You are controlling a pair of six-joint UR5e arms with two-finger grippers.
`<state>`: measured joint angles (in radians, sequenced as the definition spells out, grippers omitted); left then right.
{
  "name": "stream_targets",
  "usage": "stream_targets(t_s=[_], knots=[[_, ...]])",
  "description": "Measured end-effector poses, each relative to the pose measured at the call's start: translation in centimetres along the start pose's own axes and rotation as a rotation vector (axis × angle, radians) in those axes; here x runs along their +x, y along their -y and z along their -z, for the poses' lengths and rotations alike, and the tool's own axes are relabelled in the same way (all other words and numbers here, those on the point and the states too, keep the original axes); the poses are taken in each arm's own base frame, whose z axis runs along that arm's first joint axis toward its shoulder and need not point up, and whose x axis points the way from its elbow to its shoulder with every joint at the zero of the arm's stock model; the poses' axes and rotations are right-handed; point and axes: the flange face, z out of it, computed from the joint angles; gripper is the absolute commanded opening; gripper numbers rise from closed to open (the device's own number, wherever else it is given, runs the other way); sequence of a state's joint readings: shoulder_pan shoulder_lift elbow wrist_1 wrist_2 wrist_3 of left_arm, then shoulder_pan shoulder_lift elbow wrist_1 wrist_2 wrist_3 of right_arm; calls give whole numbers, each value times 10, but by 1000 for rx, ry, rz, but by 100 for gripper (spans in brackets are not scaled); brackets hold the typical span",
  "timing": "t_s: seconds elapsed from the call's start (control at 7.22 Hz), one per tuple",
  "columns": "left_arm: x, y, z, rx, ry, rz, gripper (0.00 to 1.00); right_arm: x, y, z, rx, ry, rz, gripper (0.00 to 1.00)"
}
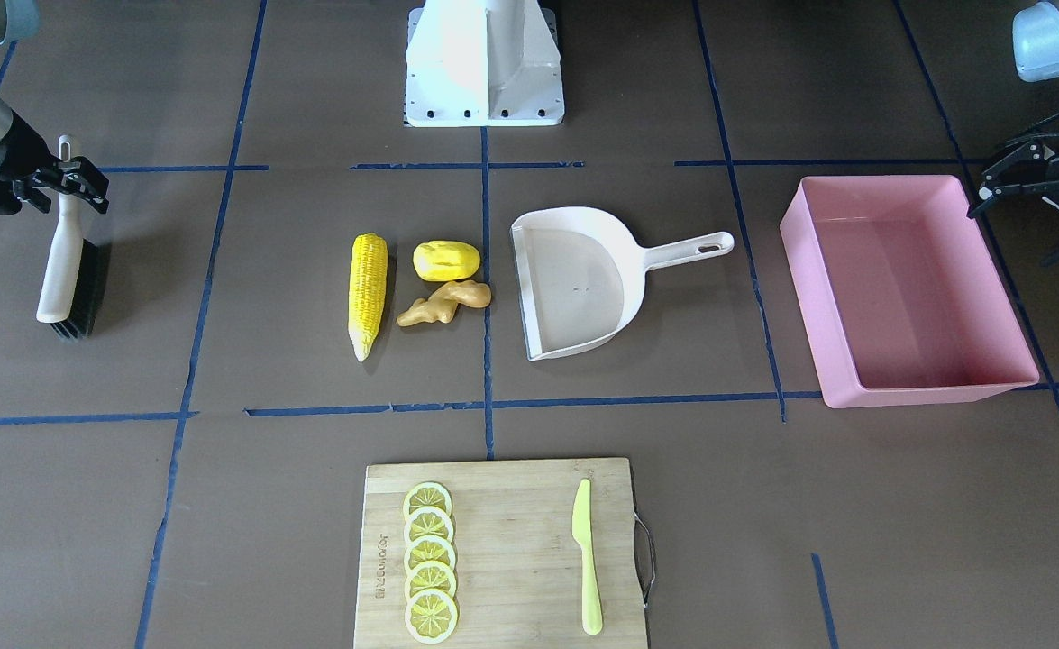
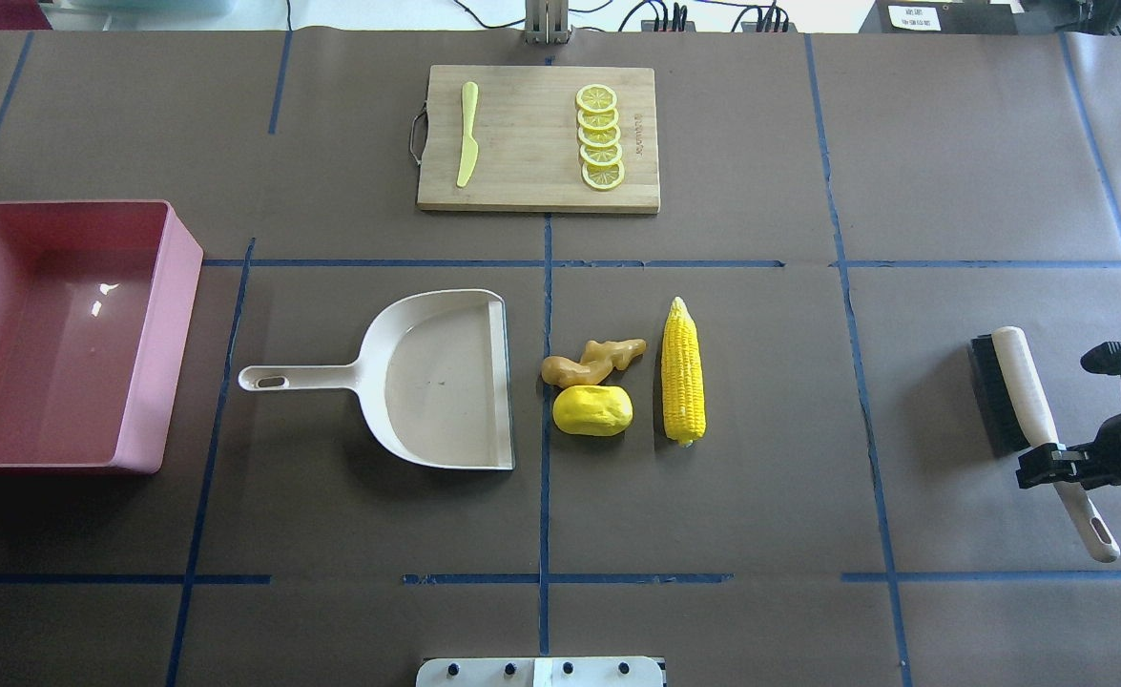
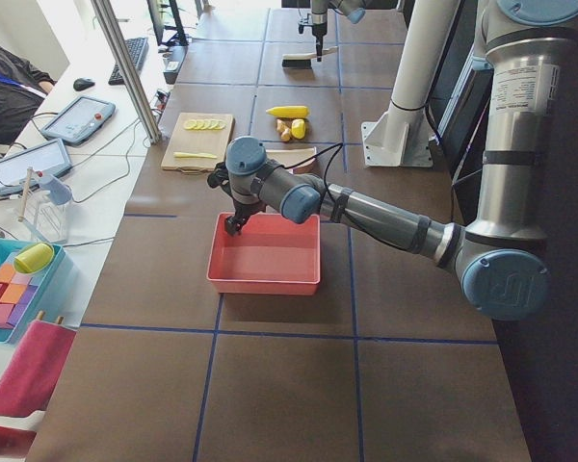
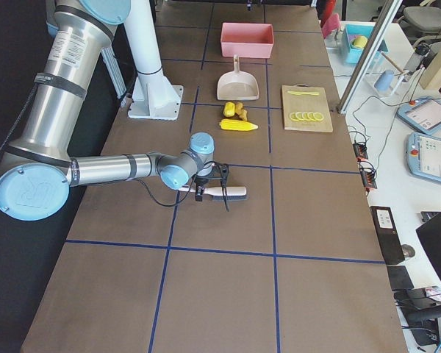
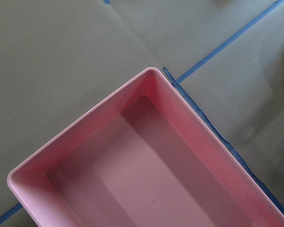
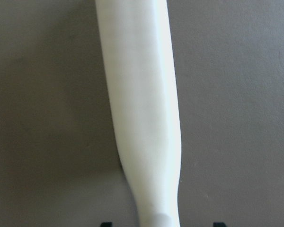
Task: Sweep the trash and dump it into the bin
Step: 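Reach the right gripper to the brush while the left nears the dustpan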
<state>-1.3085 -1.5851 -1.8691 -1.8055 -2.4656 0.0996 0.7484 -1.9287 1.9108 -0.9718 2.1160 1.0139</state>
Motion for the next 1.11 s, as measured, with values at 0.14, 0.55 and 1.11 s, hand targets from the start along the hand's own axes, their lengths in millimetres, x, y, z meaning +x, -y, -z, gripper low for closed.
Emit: stream_targets(t_s=[0.14,0.55,1.11], knots=[[0,0,0,1,0,-2,100,1,0,0,-2,-1,0,0],[7,4,6,19,1,-27,100,-3,-1,4,-7,13,2,0],[77,48,-16,21,-61,-187,100,-12,7,33,-13,78,-20,0]])
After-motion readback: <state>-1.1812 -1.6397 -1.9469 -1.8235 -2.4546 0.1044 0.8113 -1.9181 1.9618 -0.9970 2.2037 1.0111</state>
